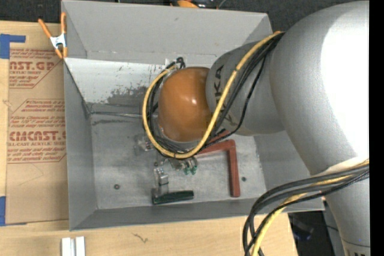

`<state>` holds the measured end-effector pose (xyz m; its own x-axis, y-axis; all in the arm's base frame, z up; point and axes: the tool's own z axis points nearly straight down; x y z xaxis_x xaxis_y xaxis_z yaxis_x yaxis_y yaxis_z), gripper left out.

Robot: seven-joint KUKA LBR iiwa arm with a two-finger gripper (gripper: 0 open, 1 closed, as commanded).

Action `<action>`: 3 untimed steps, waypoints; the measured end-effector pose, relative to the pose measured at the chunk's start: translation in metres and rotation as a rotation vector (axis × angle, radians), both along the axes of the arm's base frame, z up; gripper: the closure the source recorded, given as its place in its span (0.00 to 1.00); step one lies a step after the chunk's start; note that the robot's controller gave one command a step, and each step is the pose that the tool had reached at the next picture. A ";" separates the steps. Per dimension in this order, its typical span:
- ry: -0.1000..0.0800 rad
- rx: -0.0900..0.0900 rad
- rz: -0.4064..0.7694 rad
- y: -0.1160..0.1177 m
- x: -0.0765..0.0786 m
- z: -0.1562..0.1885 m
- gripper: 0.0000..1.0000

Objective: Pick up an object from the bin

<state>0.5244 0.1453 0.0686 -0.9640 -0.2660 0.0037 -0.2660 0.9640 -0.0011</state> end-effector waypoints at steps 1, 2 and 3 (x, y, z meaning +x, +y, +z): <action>-0.005 0.000 0.064 -0.134 -0.021 0.005 0.00; -0.005 0.002 0.446 -0.251 0.024 0.020 0.00; -0.008 0.004 0.920 -0.223 0.066 0.004 0.00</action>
Offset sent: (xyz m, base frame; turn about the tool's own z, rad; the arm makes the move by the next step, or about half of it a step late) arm -0.0220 -0.1292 0.0051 -0.0710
